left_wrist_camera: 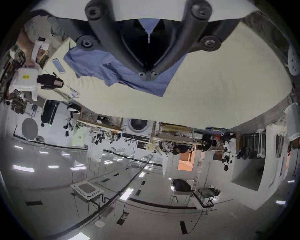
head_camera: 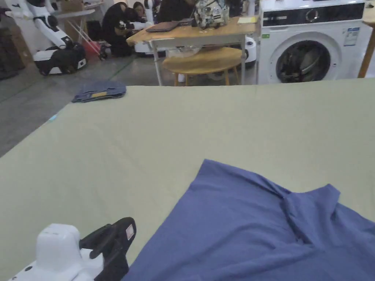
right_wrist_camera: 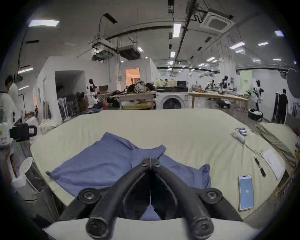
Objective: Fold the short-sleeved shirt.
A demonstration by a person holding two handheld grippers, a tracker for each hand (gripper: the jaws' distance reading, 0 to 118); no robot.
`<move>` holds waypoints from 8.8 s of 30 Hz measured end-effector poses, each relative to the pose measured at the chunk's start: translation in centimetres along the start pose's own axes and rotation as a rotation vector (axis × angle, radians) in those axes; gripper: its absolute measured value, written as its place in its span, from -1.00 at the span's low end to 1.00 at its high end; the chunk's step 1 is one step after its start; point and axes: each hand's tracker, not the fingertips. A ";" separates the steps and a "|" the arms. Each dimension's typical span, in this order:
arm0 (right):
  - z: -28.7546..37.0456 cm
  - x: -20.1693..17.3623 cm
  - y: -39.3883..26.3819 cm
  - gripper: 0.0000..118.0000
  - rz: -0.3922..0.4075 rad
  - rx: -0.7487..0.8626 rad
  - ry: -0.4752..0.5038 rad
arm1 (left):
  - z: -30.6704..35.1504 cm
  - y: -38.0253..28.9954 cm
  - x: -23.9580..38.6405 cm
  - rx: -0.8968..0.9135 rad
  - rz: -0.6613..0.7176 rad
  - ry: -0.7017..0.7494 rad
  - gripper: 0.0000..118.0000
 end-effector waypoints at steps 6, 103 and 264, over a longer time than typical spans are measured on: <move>-0.4 0.9 -1.5 -1.00 -0.077 -0.060 0.027 | -2.7 -5.4 -5.4 -0.283 0.145 0.077 -0.27; -20.5 10.8 51.2 -0.98 0.025 0.281 -0.221 | -24.9 41.1 -2.5 0.261 -0.086 0.012 -0.98; -9.3 8.8 0.3 -1.00 -0.135 -0.114 0.010 | -18.9 -0.9 -10.4 -0.412 0.126 0.032 -0.66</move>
